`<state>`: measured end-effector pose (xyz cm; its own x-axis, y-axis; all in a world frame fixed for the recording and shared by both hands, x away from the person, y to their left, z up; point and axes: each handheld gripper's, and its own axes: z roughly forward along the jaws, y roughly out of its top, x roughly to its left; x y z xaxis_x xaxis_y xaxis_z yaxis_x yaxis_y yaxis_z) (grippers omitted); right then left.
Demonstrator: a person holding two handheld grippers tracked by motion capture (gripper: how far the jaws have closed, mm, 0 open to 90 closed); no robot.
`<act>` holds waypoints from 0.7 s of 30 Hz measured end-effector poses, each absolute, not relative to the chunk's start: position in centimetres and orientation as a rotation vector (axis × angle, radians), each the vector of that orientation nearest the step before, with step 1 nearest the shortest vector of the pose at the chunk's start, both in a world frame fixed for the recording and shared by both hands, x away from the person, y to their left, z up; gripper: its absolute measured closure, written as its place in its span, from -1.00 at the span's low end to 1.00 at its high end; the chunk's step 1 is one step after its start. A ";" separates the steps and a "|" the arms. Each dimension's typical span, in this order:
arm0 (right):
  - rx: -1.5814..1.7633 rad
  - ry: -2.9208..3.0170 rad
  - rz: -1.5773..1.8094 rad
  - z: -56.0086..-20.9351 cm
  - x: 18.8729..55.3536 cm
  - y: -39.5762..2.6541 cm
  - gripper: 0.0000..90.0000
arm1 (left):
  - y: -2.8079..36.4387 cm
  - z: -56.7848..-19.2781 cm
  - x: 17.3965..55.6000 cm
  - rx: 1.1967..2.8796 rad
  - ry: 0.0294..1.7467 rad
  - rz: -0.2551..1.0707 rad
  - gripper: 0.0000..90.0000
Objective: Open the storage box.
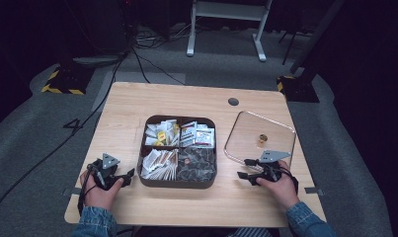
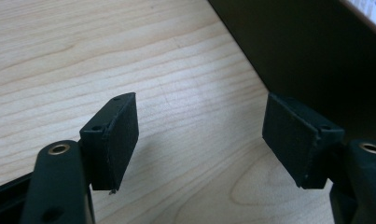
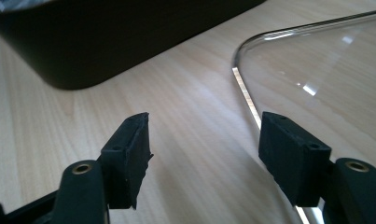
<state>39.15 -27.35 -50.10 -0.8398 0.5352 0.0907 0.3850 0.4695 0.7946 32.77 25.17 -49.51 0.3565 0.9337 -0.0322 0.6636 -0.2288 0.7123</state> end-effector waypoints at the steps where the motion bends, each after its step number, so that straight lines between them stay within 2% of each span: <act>1: 0.778 2.558 1.298 -50.2 39.0 -27.0 -0.22 | 25.1 -49.5 32.9 1.979 1.388 0.557 -0.40; 10: 0.616 2.615 1.189 -50.4 37.9 -25.9 -0.21 | 25.2 -49.6 33.5 1.958 1.445 0.588 -0.40; 21: 0.637 2.619 1.192 -50.4 38.0 -25.7 -0.25 | 25.0 -47.7 33.7 1.873 1.427 0.579 -0.34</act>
<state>38.01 -25.72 -50.44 -0.8884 0.4590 0.0015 0.3025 0.5832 0.7539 33.70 25.01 -47.67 0.2930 0.9540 -0.0633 0.6404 -0.1466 0.7539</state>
